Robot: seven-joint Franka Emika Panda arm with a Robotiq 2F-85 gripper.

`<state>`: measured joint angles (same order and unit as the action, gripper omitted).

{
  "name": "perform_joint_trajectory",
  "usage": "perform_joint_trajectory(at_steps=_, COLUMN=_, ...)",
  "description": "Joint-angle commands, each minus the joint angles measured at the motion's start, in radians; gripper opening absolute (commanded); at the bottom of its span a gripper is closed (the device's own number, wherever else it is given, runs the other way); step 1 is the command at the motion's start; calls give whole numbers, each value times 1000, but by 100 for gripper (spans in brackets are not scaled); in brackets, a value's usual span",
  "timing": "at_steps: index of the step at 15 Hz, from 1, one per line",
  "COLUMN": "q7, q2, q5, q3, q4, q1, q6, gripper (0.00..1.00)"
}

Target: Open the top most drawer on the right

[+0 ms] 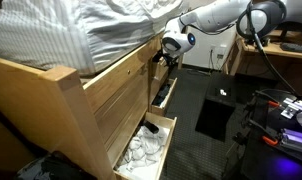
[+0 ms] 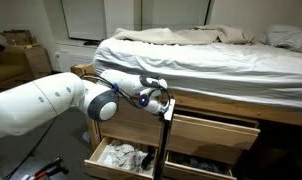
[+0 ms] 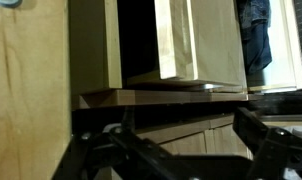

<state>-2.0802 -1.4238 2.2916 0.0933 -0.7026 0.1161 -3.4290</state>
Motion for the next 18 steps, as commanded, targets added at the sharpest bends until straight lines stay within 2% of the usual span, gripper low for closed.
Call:
perform_joint_trajectory(at_steps=1, q7=17, q2=-31, q5=-9, q3=20, q4=25, q1=9, q6=-105, gripper=100)
perform_joint_trajectory(at_steps=2, q7=-17, q2=-37, q5=-17, q3=-33, q4=16, q1=-5, q6=-115, gripper=100)
perform_joint_trajectory(at_steps=4, q7=-25, q2=-54, q5=-15, q3=-60, q4=27, q1=16, q6=-84, gripper=100)
perform_joint_trajectory(at_steps=7, q7=-24, q2=-52, q5=-14, q3=-66, q4=25, q1=23, q6=-76, gripper=100)
perform_joint_trajectory(at_steps=8, q7=26, q2=-25, q5=-4, q3=25, q4=-4, q1=55, q6=-105, gripper=100)
perform_joint_trajectory(at_steps=9, q7=0, q2=0, q5=0, q3=0, q4=0, q1=0, q6=0, gripper=100)
perform_joint_trajectory(at_steps=11, q7=0, q2=0, q5=0, q3=0, q4=0, q1=0, q6=0, gripper=100)
perform_joint_trajectory(at_steps=12, q7=74, q2=-2, q5=-33, q3=41, q4=-27, q1=29, q6=-72, gripper=100)
perform_joint_trajectory(at_steps=13, q7=82, q2=-3, q5=-39, q3=29, q4=-38, q1=40, q6=-87, gripper=100)
perform_joint_trajectory(at_steps=15, q7=16, q2=64, q5=-1, q3=-119, q4=-189, q1=10, q6=-47, gripper=100)
perform_joint_trajectory(at_steps=16, q7=70, q2=47, q5=-22, q3=-46, q4=-146, q1=47, q6=-46, gripper=100)
perform_joint_trajectory(at_steps=18, q7=7, q2=17, q5=-1, q3=-59, q4=-84, q1=47, q6=37, gripper=100)
